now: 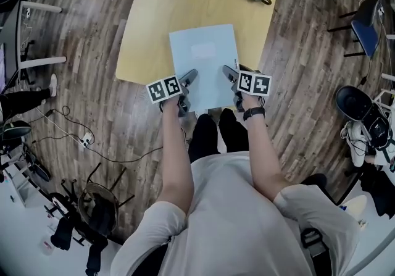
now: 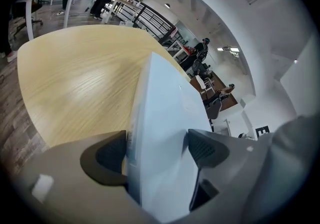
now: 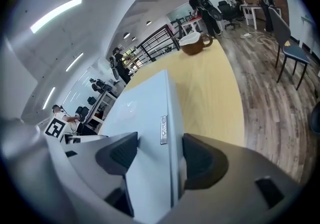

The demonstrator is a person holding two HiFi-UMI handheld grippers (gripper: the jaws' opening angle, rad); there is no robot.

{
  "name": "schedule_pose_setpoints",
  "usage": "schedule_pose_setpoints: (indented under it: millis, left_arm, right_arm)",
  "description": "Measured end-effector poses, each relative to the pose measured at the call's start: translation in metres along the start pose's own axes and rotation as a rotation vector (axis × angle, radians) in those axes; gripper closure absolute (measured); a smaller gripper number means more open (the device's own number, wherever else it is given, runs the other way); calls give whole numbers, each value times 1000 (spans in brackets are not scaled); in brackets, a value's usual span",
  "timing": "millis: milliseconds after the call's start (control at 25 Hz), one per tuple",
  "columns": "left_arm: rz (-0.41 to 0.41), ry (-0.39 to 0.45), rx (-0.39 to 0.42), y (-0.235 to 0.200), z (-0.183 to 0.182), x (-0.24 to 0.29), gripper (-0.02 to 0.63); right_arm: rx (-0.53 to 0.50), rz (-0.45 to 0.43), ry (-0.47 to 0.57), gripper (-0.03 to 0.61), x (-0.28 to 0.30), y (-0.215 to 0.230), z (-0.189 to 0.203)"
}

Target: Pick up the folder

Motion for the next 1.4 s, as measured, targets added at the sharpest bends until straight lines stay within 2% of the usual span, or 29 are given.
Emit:
schedule_pose_setpoints:
  millis: [240, 680, 960, 1200, 1400]
  left_arm:
    - [-3, 47, -22, 14, -7, -16, 242]
    - [4, 205, 98, 44, -63, -67, 262]
    - [-24, 319, 150, 64, -90, -111, 267]
    - [-24, 420, 252, 86, -125, -154, 267]
    - [-33, 497, 306, 99, -147, -185, 268]
  right_arm:
    - [-5, -6, 32, 298, -20, -8, -10]
    - [-73, -113, 116, 321, -60, -59, -49]
    - [-143, -194, 161, 327, -85, -99, -68]
    - [-204, -271, 214, 330, -115, -139, -86]
    - [-284, -325, 277, 333, -144, -175, -104]
Point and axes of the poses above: the fingertips, and each gripper's own axes: x forward along the fingers, y to its right, z out of its underside, the point moved 1 cm from there along -x, backward along the fingers, and after that the axes turned 14 degrees about x, right-handed, at the moved point
